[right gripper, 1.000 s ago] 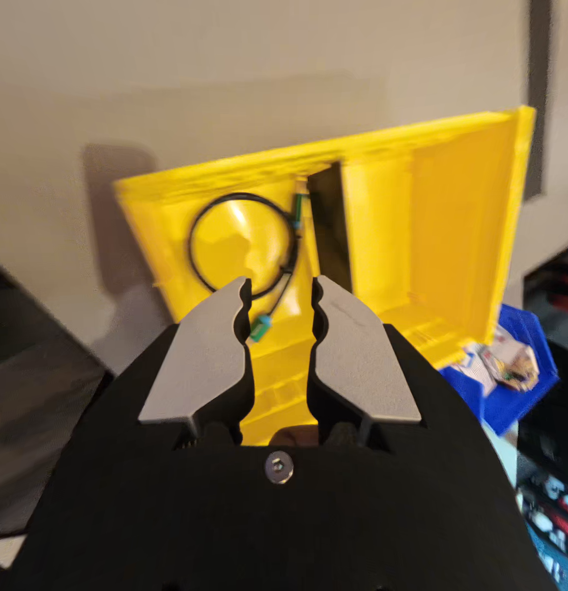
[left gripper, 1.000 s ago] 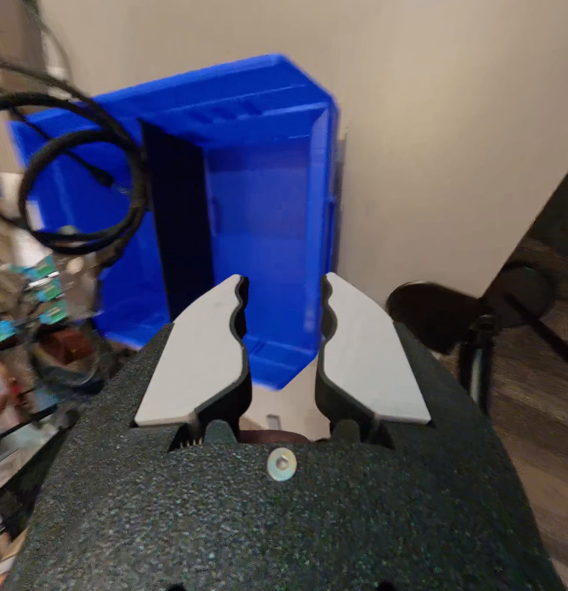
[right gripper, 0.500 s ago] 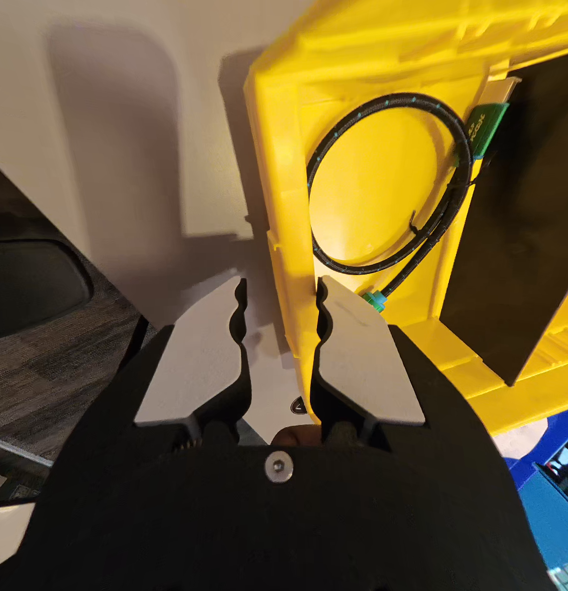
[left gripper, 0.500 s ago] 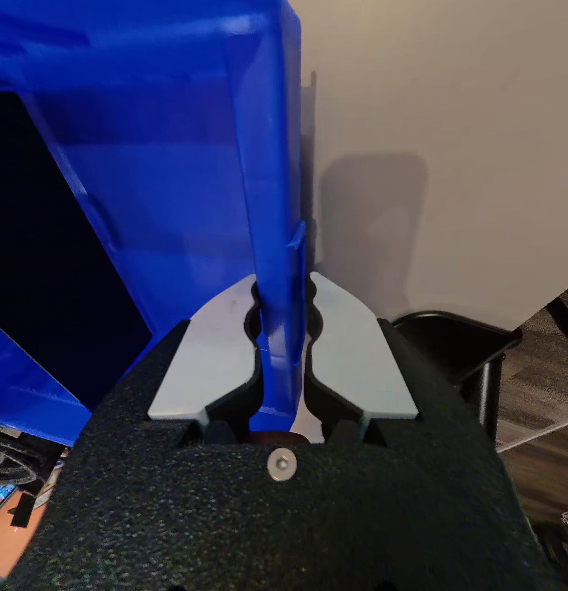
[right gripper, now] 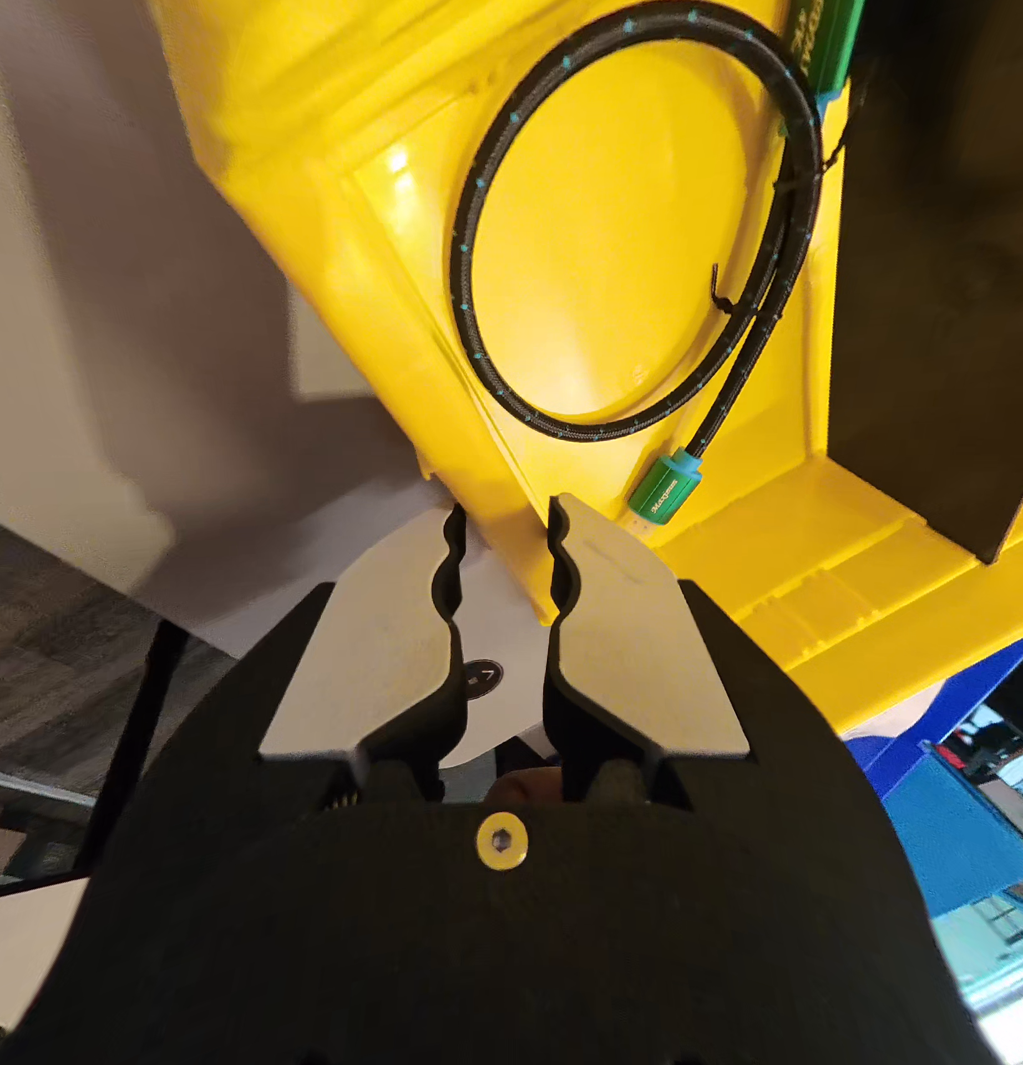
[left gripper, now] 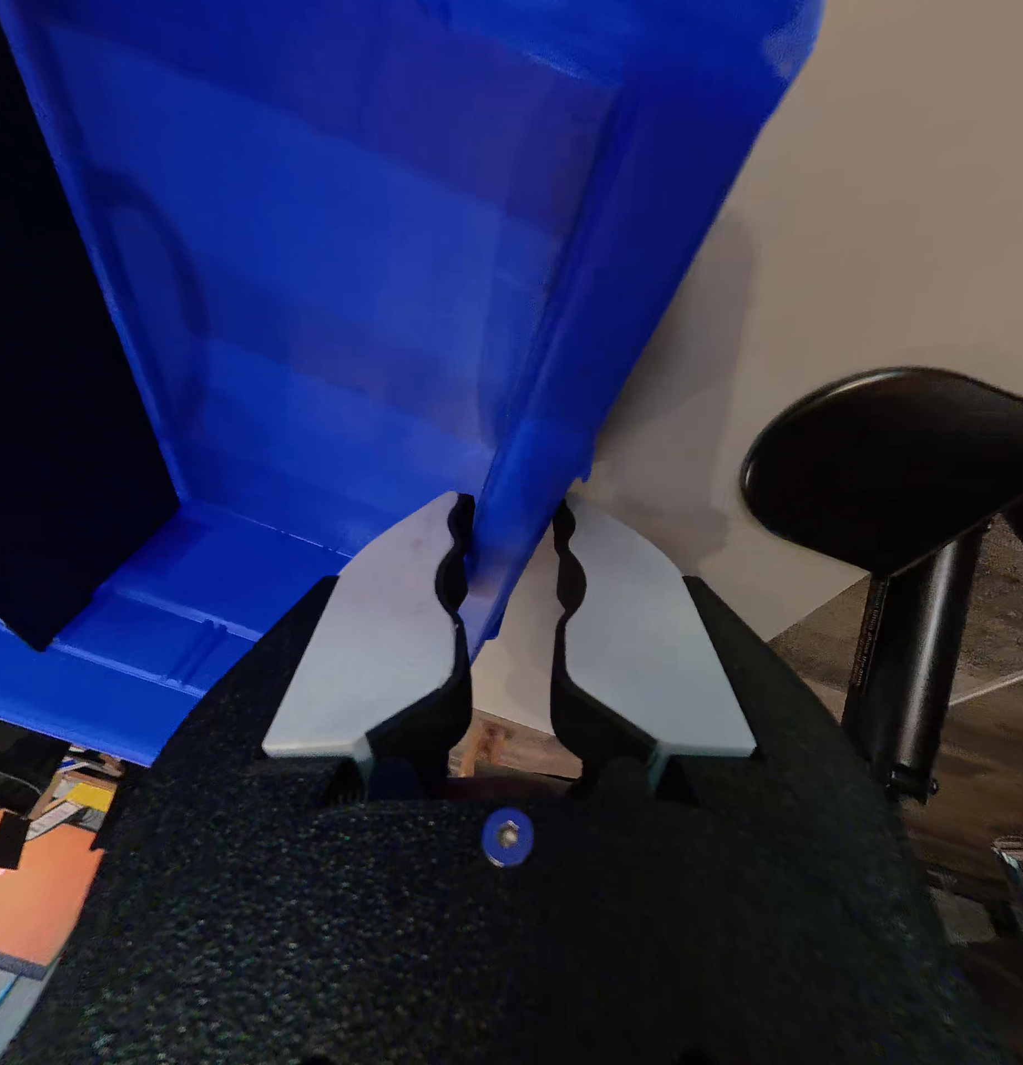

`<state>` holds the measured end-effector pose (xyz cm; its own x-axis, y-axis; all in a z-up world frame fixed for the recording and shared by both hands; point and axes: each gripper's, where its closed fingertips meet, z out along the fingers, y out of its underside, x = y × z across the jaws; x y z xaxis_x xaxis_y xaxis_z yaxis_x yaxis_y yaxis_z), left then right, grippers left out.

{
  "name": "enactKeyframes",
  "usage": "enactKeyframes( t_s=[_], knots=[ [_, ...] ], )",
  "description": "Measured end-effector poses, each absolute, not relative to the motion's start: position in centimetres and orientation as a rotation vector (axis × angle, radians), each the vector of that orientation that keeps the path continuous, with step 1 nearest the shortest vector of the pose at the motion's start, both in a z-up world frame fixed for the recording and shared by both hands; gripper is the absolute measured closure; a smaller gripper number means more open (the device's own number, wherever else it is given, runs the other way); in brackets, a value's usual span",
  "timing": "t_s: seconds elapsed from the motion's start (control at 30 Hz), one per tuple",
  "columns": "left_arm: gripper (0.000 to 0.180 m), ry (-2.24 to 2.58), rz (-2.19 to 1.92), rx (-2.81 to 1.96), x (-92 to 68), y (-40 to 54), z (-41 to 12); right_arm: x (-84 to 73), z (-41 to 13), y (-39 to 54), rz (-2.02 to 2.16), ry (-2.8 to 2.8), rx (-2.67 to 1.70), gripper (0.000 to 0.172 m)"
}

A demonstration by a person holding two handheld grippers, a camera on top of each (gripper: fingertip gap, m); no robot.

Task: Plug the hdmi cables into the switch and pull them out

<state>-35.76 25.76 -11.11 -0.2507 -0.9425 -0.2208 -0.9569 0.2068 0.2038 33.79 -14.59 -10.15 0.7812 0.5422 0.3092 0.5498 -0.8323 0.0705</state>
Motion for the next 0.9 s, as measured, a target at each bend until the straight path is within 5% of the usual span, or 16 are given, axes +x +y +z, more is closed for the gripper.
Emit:
enactKeyframes(
  t_s=[0.9],
  knots=[
    [0.152,2.272,0.4,-2.047,-39.6,29.2,-11.2,39.6,-10.1,-13.6,-0.498,-0.85,-2.896,0.145]
  ],
)
